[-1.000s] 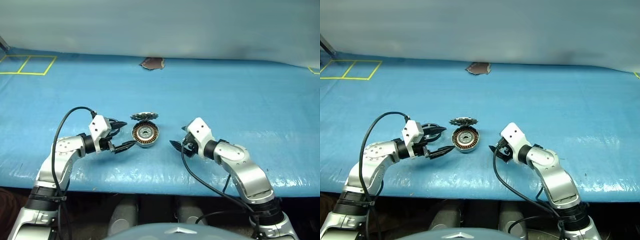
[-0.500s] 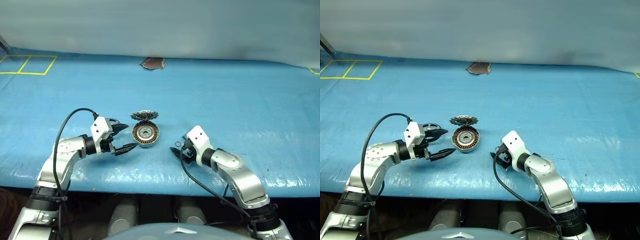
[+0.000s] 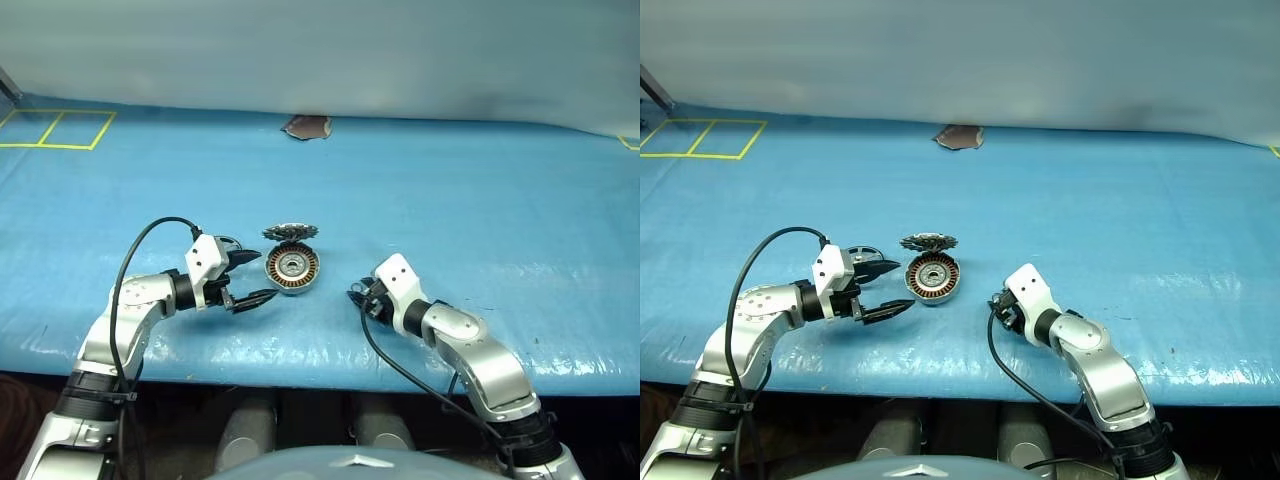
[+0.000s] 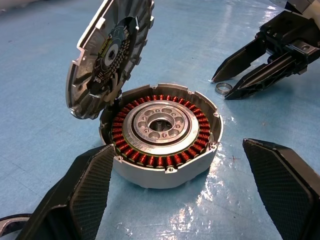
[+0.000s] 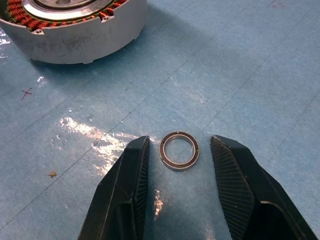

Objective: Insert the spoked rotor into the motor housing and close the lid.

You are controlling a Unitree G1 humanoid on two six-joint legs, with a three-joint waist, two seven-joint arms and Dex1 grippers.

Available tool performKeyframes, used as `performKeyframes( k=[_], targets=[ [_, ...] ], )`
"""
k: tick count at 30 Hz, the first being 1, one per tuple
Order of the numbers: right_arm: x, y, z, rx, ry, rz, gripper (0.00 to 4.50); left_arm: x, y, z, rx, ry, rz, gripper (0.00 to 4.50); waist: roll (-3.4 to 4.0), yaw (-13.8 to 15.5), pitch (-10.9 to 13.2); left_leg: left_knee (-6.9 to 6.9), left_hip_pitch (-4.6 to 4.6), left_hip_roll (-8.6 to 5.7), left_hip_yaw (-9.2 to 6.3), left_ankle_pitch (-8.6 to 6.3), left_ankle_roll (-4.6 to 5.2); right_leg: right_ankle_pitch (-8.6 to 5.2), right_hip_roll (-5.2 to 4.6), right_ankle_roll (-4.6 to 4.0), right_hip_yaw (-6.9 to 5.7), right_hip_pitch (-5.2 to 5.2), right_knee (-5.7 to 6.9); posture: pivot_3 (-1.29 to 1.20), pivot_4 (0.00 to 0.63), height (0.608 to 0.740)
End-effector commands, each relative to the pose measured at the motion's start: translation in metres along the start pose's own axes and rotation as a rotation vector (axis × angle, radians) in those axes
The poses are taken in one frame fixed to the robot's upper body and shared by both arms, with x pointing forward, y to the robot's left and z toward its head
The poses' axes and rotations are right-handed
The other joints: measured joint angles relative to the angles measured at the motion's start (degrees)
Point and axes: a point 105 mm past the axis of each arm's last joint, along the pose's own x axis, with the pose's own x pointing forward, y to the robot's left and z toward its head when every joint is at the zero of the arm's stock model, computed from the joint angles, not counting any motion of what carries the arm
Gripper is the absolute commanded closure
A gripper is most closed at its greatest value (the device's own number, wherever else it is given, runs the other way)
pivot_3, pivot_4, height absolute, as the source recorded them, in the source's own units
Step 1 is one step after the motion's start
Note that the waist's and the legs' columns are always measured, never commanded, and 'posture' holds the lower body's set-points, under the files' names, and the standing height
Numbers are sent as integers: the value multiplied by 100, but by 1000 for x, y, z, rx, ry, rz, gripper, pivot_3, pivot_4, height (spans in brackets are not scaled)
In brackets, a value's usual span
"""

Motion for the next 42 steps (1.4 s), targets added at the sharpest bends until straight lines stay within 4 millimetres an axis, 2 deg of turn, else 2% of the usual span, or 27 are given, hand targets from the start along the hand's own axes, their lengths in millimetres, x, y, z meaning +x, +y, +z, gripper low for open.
performKeyframes(
  k=[1, 5, 12, 14, 19, 21, 26, 31, 42],
  targets=[
    [-3, -2, -5, 18, 20, -12, 2689, -1, 0, 6, 20, -6, -9, 0, 0, 3, 0, 0, 0, 0, 0, 0, 0, 0, 0, 0, 0, 0, 0, 0, 150, 740],
    [-3, -1, -6, 14, 26, -10, 3713, -2, -1, 3, 15, 0, -17, 0, 0, 8, 0, 0, 0, 0, 0, 0, 0, 0, 0, 0, 0, 0, -1, 0, 150, 740],
    [-2, -2, -5, 7, 28, -16, 3713, -1, -1, 2, 11, 1, -19, 0, -1, 23, 0, 0, 0, 0, 0, 0, 0, -1, -1, -1, 0, 0, -1, 0, 150, 740],
    [-3, -3, 0, -3, 9, -18, 3816, -2, -1, 1, 9, 2, -20, 0, -1, 24, 0, 0, 0, 0, 0, 0, 0, -1, -1, -1, 0, 0, -1, 0, 150, 740],
    [-2, 5, 47, -80, -129, 3, 3816, -5, 1, -6, 12, 33, 0, 0, 0, -7, 0, 1, -1, 1, 4, 0, 0, 0, -1, -1, 2, -4, 0, 0, 150, 740],
    [2, 17, 65, -113, -176, 56, 3816, -7, 4, -5, 17, 27, 24, 0, 0, -13, 0, 0, -1, 2, 3, 0, 1, 0, 0, -1, 1, -5, 1, 0, 150, 740],
    [14, 36, 86, -167, -212, 136, 3816, -11, 11, -2, 29, 13, 71, 0, -1, -2, 0, -5, -5, -1, -1, -1, 4, 0, -1, 0, 0, -5, -5, 0, 150, 740],
    [29, 51, 93, -199, -212, 200, 3816, -16, 16, 1, 33, -12, 117, 0, -1, -12, 0, -5, -4, -2, 0, -2, 5, 2, -1, 3, 1, -5, -8, 0, 150, 740],
    [52, 57, 93, -201, -189, 254, 3816, -19, 20, 2, 41, -31, 176, 0, -1, -20, 0, -7, -2, -2, 0, -2, 5, 15, 0, 24, 1, -6, -5, 0, 150, 740]
  ],
)
